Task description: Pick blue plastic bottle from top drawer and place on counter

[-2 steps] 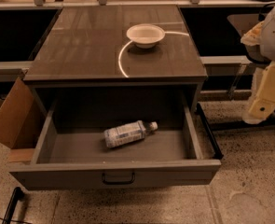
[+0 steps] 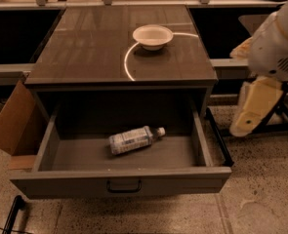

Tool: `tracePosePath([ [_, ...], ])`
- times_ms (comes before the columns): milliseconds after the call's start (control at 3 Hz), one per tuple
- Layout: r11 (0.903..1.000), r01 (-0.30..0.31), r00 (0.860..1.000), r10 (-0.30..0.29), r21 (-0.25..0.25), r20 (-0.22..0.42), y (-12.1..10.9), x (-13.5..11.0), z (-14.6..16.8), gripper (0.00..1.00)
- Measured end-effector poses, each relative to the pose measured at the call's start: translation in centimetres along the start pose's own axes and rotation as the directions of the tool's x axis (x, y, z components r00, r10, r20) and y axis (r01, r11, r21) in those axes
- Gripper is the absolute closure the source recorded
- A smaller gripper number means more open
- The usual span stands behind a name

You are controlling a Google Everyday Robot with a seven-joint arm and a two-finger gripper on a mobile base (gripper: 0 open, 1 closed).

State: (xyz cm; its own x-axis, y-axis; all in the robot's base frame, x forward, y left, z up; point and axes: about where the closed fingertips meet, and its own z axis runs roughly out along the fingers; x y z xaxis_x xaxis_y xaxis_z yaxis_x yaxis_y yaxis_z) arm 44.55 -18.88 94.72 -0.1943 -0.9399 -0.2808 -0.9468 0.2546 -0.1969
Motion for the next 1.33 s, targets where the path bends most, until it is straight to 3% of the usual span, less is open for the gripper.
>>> tracePosePath([
  [333,0.9962,0.023,0.996,-0.015,-0.084,0.087,1.1,-2.5,5.7,0.00],
  [667,0.9848,0.083,0.989,-0.063,-0.153,0.131,2.9,-5.5,11.7,0.00],
  [1000,0.9848,0.083,0.989,-0.063,-0.153,0.131,2.9,-5.5,11.7,0.00],
  [1333,0.9858,0.106,0.982,-0.084,-0.130,0.166,1.8,-6.5,14.3,0.00],
])
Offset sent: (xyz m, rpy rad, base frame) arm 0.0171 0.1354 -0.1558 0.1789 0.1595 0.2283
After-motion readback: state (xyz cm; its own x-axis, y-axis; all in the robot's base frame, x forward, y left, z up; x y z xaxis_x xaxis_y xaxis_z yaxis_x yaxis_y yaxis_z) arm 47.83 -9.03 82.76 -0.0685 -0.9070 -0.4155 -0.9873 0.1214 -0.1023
